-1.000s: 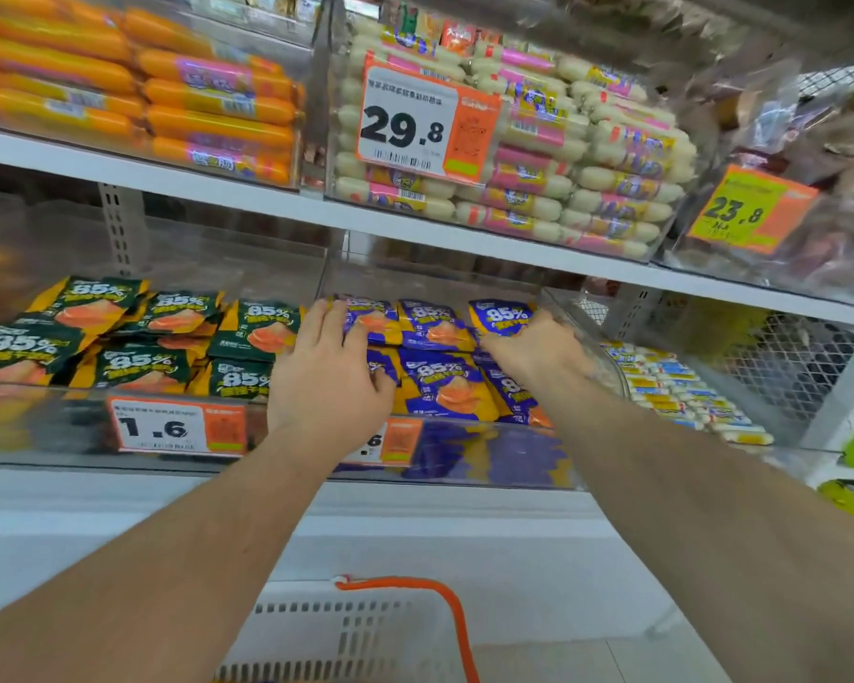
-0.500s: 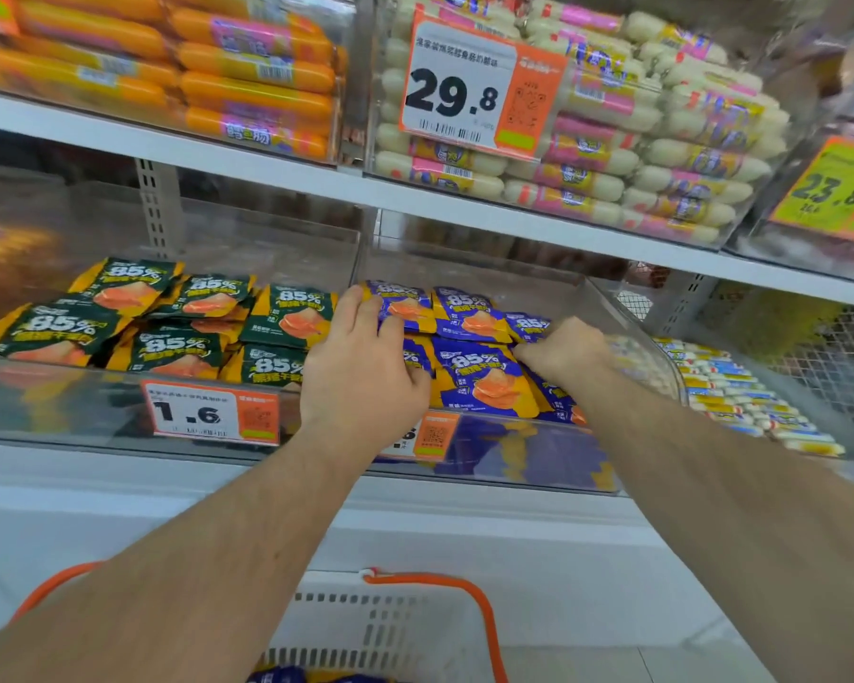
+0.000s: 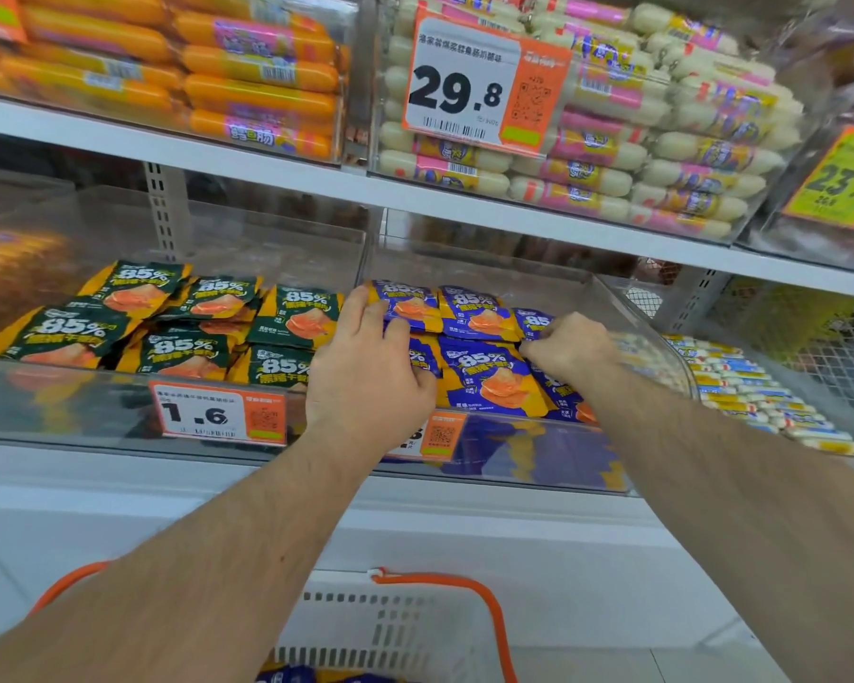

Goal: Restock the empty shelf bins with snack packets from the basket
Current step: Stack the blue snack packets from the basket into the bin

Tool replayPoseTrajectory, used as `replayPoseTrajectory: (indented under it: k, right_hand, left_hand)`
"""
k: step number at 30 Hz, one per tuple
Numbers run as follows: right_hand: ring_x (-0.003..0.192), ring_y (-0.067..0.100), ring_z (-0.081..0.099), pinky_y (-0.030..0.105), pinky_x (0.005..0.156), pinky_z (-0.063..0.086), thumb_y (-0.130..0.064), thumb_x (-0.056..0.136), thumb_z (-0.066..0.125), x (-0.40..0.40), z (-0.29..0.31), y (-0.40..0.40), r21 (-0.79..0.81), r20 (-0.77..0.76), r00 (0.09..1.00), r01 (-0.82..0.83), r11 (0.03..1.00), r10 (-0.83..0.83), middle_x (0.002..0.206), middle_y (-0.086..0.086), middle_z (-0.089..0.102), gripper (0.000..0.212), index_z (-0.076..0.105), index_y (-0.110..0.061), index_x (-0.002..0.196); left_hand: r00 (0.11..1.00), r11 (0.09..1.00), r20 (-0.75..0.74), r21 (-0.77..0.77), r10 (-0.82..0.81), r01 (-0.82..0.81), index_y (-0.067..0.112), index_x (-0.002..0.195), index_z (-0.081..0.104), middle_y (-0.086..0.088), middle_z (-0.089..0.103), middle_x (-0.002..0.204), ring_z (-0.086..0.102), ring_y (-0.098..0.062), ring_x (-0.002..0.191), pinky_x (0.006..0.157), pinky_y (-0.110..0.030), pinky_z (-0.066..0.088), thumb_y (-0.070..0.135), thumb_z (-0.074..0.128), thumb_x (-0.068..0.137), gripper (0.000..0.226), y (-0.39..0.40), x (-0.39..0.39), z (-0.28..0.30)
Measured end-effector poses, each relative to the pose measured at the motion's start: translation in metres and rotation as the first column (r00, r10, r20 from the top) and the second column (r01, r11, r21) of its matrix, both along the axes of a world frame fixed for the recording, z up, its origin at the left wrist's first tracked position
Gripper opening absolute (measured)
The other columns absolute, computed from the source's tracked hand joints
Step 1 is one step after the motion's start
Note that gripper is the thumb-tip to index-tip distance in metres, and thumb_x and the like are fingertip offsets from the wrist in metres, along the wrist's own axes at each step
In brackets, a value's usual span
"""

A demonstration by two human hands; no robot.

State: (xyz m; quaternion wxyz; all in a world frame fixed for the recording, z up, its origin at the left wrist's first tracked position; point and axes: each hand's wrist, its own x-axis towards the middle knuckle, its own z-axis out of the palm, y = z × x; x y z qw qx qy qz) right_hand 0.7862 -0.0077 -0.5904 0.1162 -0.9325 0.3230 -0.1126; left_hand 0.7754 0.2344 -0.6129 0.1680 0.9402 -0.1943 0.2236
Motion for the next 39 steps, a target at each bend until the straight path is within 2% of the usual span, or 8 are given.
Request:
replayPoseTrajectory:
  k: [6,11,20,25,29,32,36,39]
  right_hand:
    - [0.091,0.023,0.061,0.035,0.083,0.054,-0.035,0.085,0.067,0.004,-0.001,-0.014,0.047,0.025,0.994,-0.111,0.993,0.11,0.099,0.006,0.07,0.024,0.075,-0.014,0.094]
    - [0.092,0.02,0.053,0.03,0.081,0.048,-0.029,0.088,0.064,0.003,0.0,-0.012,0.101,0.041,0.991,-0.128,0.987,0.125,0.113,0.005,0.066,0.026,0.072,-0.014,0.108]
    - [0.092,0.028,0.064,0.032,0.078,0.051,-0.019,0.085,0.062,-0.033,0.009,0.013,0.138,0.282,0.959,-0.01,0.99,-0.03,0.089,0.009,0.07,0.013,0.072,-0.012,0.089]
    - [0.084,0.03,0.057,0.034,0.075,0.042,-0.015,0.073,0.055,-0.075,-0.006,0.062,-0.297,0.554,0.769,-0.175,0.939,0.319,0.083,0.008,0.064,0.015,0.069,-0.009,0.074]
    - [0.072,0.028,0.054,0.035,0.069,0.041,-0.017,0.068,0.05,-0.095,-0.026,0.113,-0.39,0.68,0.546,-0.295,0.872,0.489,0.07,0.006,0.058,0.014,0.06,-0.009,0.064]
    - [0.071,0.026,0.051,0.033,0.071,0.042,-0.015,0.067,0.049,-0.104,-0.054,0.152,-0.33,0.762,0.448,-0.355,0.875,0.468,0.067,0.006,0.056,0.012,0.059,-0.009,0.062]
    - [0.07,0.02,0.052,0.022,0.066,0.038,-0.016,0.065,0.051,-0.113,-0.12,0.195,-0.044,0.756,0.577,-0.425,0.904,0.308,0.068,0.004,0.059,0.013,0.061,-0.009,0.061]
    - [0.077,0.022,0.056,0.024,0.068,0.04,-0.009,0.073,0.059,-0.118,-0.183,0.198,0.161,0.438,0.838,-0.43,0.889,0.326,0.079,0.008,0.063,0.009,0.067,-0.006,0.07]
  left_hand:
    - [1.0,1.0,0.003,0.007,0.002,-0.002,0.017,0.132,0.051,-0.003,0.039,0.149,0.01,-0.019,0.147,0.095,-0.041,0.047,0.049,0.048,0.088,0.054,0.0,0.0,0.0]
    - [1.0,1.0,0.022,-0.005,-0.001,0.001,0.017,0.13,0.053,-0.003,0.042,0.147,0.011,-0.019,0.147,0.093,-0.04,0.048,0.047,0.049,0.087,0.052,0.0,0.001,-0.002]
    - [0.997,0.998,0.053,0.043,-0.054,0.051,0.019,0.131,0.054,0.0,0.044,0.148,0.015,-0.02,0.147,0.111,-0.046,0.025,0.047,0.044,0.089,0.05,0.004,0.003,-0.002]
    - [0.981,0.988,0.152,-0.08,-0.121,0.134,0.019,0.116,0.063,0.001,0.058,0.131,0.038,-0.02,0.136,0.109,-0.051,0.018,0.036,0.055,0.083,0.038,0.01,-0.009,-0.006]
    - [0.907,0.915,0.323,-0.209,-0.268,0.345,0.019,0.101,0.067,0.002,0.064,0.119,0.049,-0.021,0.116,0.092,-0.039,0.029,0.03,0.05,0.072,0.036,0.021,-0.044,-0.027]
    - [0.888,0.855,0.283,-0.278,-0.363,0.438,0.018,0.102,0.067,0.002,0.064,0.111,0.052,-0.025,0.102,0.079,-0.037,0.039,0.027,0.053,0.069,0.038,0.035,-0.064,-0.059]
    - [0.897,0.861,-0.059,-0.313,-0.439,0.401,0.011,0.096,0.066,-0.004,0.065,0.093,0.061,-0.031,0.086,0.071,-0.039,0.05,0.024,0.05,0.071,0.032,0.067,-0.077,-0.119]
    - [0.861,0.919,-0.351,-0.276,-0.368,0.28,0.014,0.106,0.065,-0.001,0.065,0.103,0.06,-0.025,0.096,0.08,-0.036,0.049,0.012,0.056,0.08,0.027,0.093,-0.087,-0.161]
